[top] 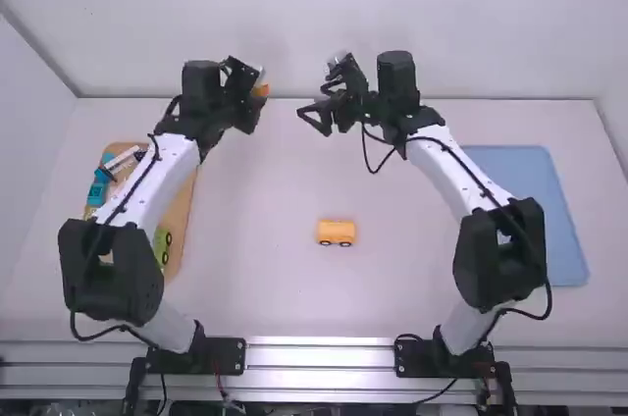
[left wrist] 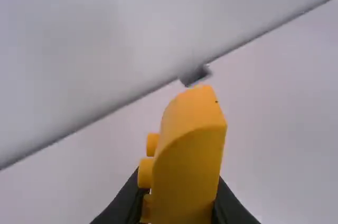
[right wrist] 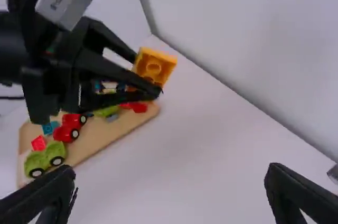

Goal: Assemble lego blocks to make yellow taxi

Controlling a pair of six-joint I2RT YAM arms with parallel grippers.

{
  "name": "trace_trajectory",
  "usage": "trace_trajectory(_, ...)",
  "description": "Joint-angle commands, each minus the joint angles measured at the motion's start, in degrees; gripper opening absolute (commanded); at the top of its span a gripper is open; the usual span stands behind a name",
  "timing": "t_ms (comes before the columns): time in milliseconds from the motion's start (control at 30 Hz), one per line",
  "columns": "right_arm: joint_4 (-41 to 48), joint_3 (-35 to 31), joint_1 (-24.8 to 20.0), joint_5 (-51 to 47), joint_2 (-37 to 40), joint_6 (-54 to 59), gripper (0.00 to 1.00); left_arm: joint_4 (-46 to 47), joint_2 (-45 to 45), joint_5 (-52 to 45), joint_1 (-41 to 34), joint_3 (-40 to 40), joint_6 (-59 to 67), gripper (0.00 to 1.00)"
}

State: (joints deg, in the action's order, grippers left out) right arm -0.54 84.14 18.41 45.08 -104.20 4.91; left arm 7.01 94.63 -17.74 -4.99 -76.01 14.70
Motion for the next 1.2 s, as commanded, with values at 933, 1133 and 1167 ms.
trace_trajectory(933,-28.4,-29.5,-3.1,4.7,14.3,-11.1,0.94,-31.5,-15.0,14.4,-20.3,29.2,-16.6,0.02)
trace_trajectory(1133,-37.7,-33.1,-0.9,5.0,14.3,-16.3,0.94,-46.2,-16.6,18.6,-24.0,38.6,-16.9,0.02)
trace_trajectory(1167,-37.7,-33.2,-0.6,5.0,14.3,-16.2,0.93,-47.3,-16.6,18.4,-24.2,39.2,-17.3,0.02)
